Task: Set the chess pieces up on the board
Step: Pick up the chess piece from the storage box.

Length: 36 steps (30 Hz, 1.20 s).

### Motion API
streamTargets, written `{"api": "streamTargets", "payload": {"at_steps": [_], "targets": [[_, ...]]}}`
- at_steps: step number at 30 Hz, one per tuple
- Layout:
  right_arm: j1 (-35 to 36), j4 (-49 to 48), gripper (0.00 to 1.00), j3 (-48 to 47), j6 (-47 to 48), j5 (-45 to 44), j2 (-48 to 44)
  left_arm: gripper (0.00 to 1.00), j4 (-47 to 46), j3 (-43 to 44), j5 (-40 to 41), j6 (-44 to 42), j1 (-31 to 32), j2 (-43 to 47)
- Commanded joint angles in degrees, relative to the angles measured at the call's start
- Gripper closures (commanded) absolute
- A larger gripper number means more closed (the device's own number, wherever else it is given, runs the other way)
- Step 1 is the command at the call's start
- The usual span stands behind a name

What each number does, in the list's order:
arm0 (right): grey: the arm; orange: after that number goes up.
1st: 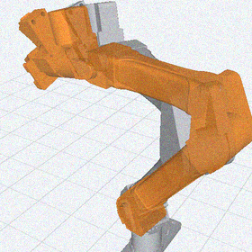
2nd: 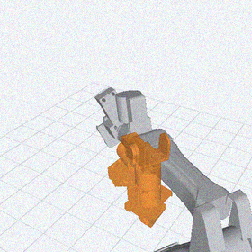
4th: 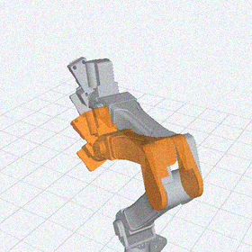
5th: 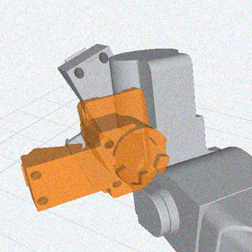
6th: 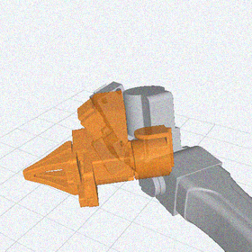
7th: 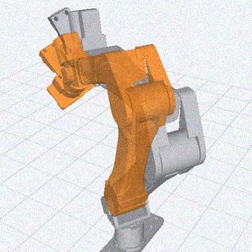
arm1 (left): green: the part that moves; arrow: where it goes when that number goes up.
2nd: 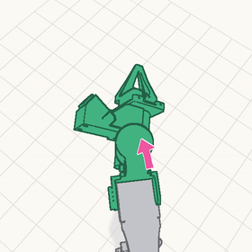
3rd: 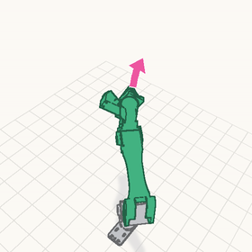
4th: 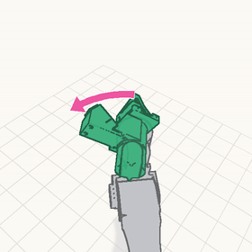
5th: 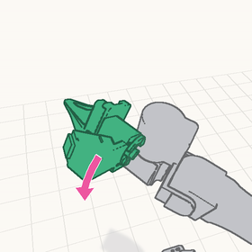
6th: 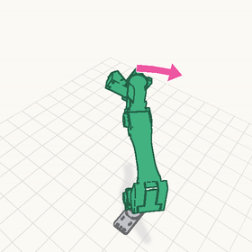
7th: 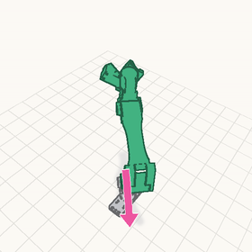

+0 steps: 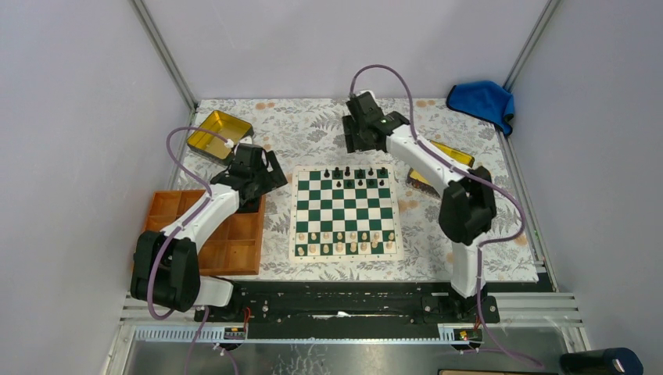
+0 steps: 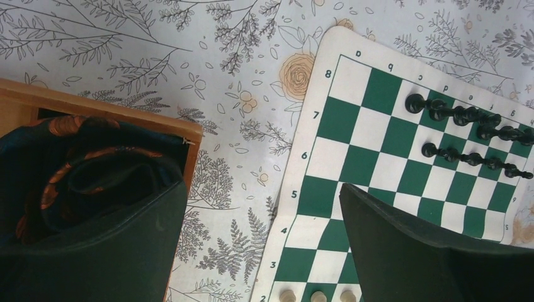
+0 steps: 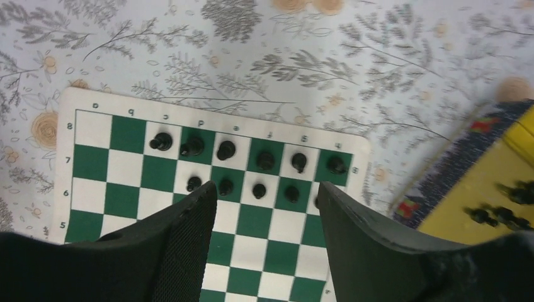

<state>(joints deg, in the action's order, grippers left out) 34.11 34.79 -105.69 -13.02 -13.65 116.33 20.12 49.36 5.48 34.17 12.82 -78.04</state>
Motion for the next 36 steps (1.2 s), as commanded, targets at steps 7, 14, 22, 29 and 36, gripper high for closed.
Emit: {"api": "streamTargets", "payload": {"at_steps": [7, 14, 22, 29, 36], "targets": [[-9.9, -4.7, 0.33, 18.5, -6.8, -10.9, -18.0, 0.01, -1.6, 1.2, -0.7, -0.5, 0.6, -0.8], [-17.1, -5.3, 0.36, 27.8, -10.3, -9.8, -21.7, 0.01, -2.0, 0.6, -1.1, -0.3, 1.0, -1.6], [-22.1, -7.5, 0.46, 31.5, -13.3, -8.3, -19.3, 0.01, -1.8, 0.7, -0.7, -0.7, 1.1, -2.0], [-26.1, -9.4, 0.50, 32.4, -14.1, -5.8, -16.5, 0.01, -1.3, 1.2, -0.2, -0.7, 1.1, -2.8], [-27.7, -9.4, 0.52, 30.9, -14.0, -4.7, -13.2, 0.01, -0.6, 2.4, 0.1, -1.1, 1.0, -3.7]]}}
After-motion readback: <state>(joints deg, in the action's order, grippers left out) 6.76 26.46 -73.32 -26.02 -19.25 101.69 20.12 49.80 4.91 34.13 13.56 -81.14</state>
